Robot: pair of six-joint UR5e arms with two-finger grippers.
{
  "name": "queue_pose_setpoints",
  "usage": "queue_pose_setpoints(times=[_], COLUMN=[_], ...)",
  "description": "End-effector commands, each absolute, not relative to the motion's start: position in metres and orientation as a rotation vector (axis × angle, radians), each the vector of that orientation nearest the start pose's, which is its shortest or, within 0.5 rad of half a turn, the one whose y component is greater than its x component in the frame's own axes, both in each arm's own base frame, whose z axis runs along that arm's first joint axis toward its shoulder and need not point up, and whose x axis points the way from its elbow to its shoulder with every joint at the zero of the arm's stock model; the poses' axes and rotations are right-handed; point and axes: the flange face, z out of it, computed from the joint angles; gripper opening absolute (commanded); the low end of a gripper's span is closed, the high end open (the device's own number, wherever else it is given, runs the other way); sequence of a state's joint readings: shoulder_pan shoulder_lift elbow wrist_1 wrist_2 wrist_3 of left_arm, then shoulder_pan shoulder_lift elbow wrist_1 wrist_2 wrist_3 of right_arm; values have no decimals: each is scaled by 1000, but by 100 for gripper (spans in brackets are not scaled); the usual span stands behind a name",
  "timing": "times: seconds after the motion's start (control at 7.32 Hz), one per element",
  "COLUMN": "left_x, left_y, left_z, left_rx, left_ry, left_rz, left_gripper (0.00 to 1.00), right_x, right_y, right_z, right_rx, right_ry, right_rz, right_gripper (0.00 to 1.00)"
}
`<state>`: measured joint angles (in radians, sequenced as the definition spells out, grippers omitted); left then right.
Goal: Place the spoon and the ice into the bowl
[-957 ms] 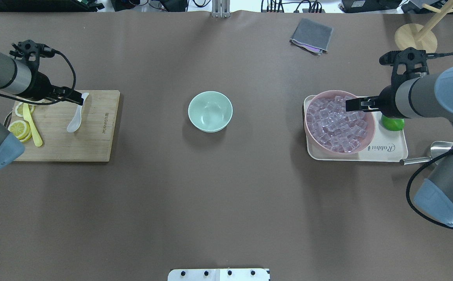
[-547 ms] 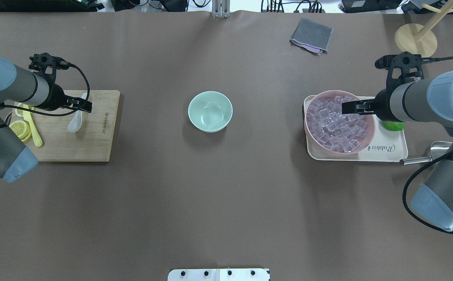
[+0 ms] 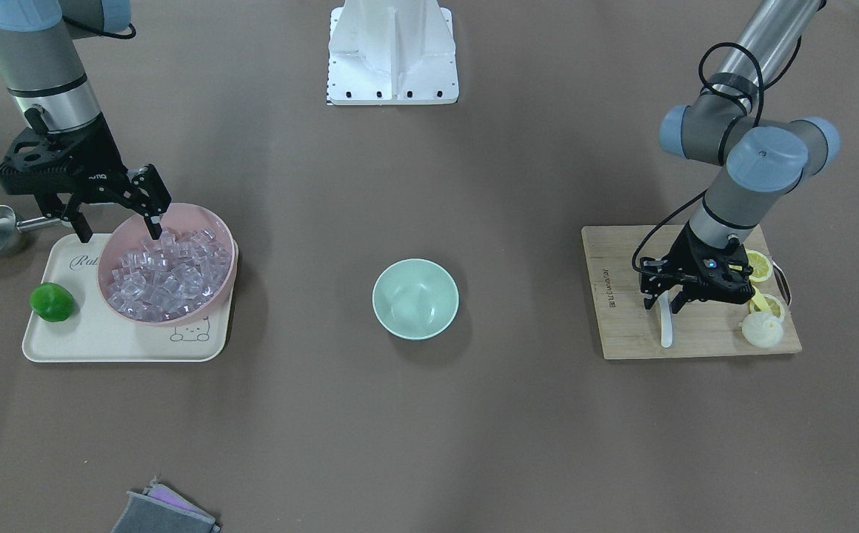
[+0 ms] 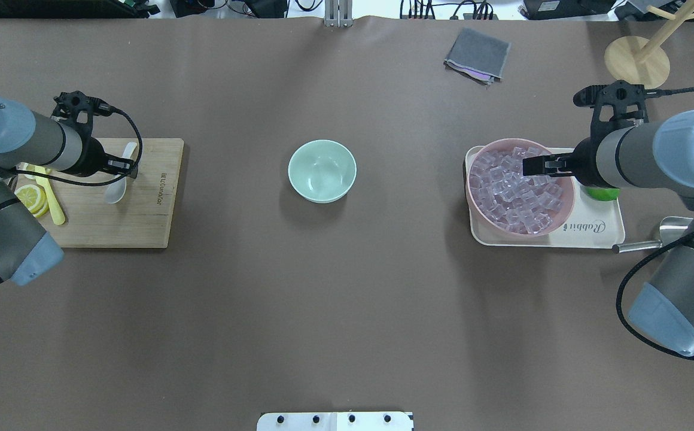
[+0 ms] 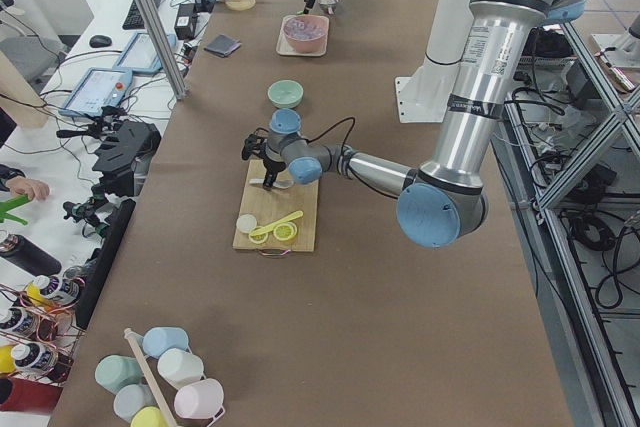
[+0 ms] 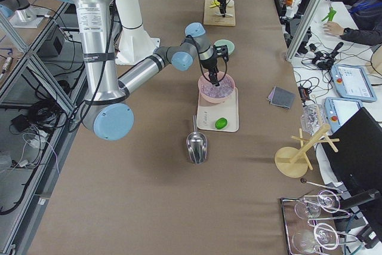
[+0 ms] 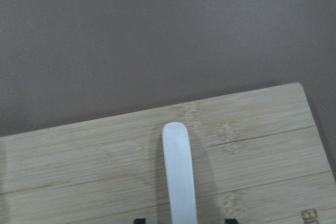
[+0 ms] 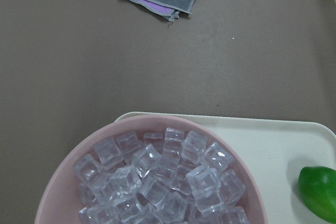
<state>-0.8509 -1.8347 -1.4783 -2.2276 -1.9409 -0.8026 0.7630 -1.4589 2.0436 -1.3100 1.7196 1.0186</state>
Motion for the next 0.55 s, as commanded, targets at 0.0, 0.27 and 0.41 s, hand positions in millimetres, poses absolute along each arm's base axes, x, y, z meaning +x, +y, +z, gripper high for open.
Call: queue_pose_setpoints(times=[0.0,0.27,0.41], left_x=[345,344,343], left_y=[-539,-538,-537], left_z=[492,481,463], left_rx=[354,364,379], left_ry=[824,842,860], left_rz=[81,85,78], left_gripper=[9,0,0], right_x=[-291,-290,-290], right_y=[-440,-441,-441], right_z=[359,358,359], right_rx=[405,407,405], right_ry=[-755,-756,-754], right_rz=[133,134,134], right_gripper=[100,100,100])
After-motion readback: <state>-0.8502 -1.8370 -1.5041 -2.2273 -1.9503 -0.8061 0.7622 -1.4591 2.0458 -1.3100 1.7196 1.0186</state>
